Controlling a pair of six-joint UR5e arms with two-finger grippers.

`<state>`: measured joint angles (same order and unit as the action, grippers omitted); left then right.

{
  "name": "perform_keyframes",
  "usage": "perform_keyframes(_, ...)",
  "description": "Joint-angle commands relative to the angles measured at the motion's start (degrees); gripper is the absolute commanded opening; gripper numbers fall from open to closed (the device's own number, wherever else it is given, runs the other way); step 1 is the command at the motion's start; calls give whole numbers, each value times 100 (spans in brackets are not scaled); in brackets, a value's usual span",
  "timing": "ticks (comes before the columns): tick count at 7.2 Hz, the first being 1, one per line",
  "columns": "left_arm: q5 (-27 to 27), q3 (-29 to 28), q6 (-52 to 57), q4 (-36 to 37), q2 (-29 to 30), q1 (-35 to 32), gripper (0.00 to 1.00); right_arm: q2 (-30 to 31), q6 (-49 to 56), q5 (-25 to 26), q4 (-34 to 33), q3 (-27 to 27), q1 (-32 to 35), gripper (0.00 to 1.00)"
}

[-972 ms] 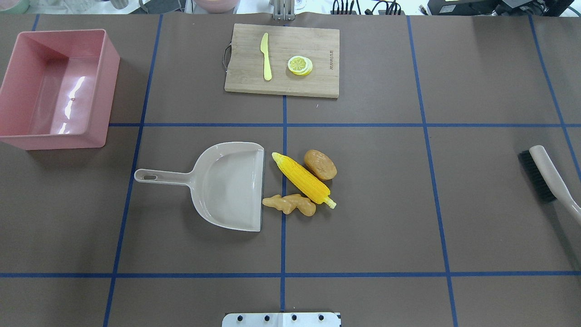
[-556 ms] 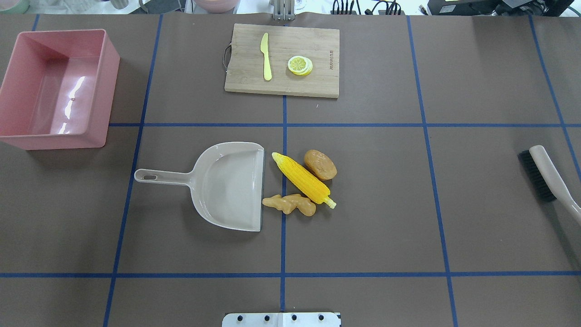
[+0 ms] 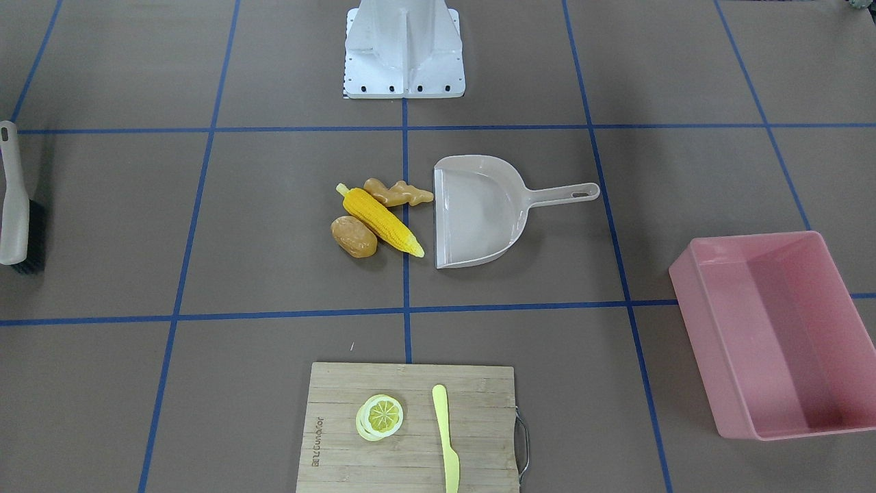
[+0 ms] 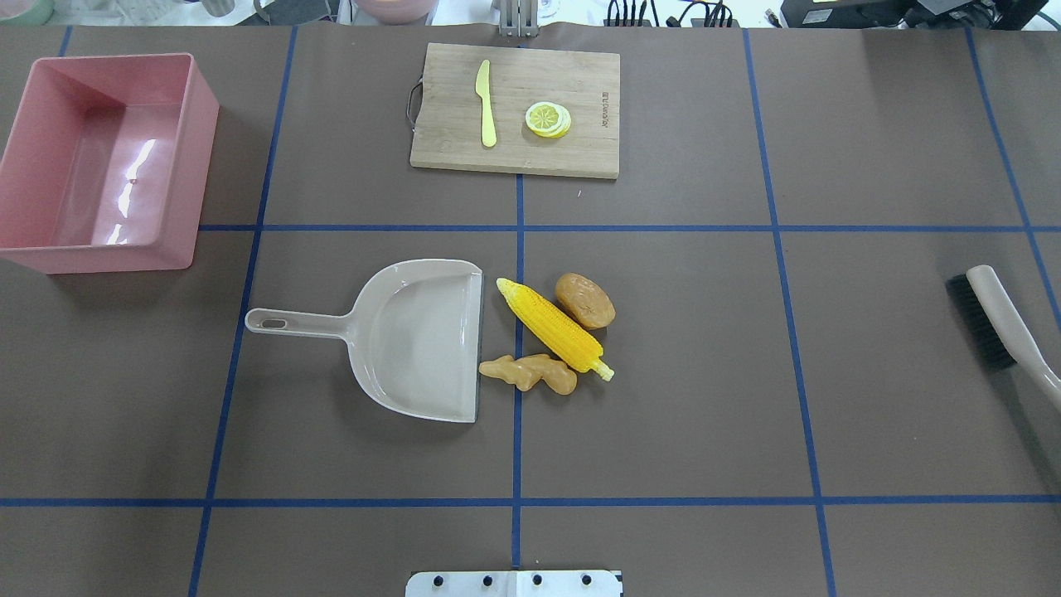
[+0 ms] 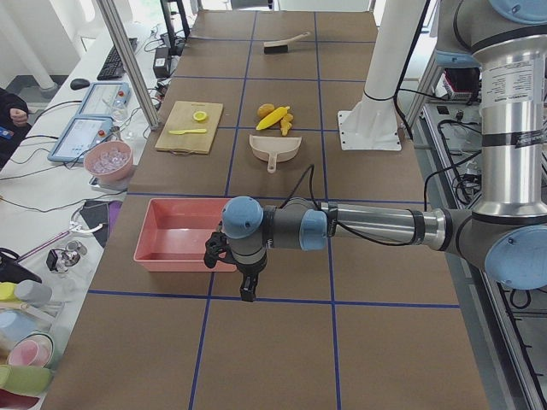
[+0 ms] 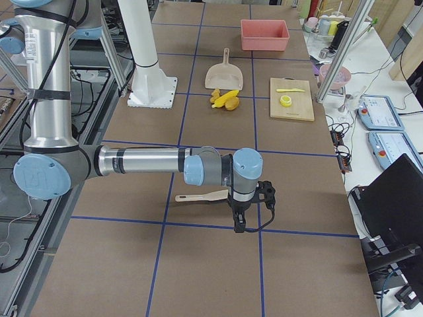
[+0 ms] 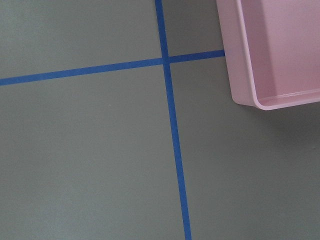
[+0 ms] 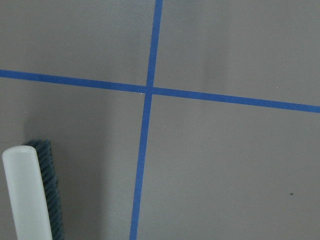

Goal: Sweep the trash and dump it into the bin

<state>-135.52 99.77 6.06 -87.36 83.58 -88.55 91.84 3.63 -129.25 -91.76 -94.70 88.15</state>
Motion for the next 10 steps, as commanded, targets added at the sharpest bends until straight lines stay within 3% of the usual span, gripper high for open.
perform_keyframes(1,-1,8,0,9,9,-4,98,-17,-3,-12,0,-22,0,100)
perform_keyframes(5,-1,148,-26,9,411,521,98,-69,23,5,9,-126,0,100)
perform_keyframes(8,-10,761,-44,0,1175,1687,98,27,-29,-443,9,-216,-9,100)
perform_keyframes(10,25,799,-79,-228,2053,2507,98,140,-1147,-654,-44,-862,-470,100)
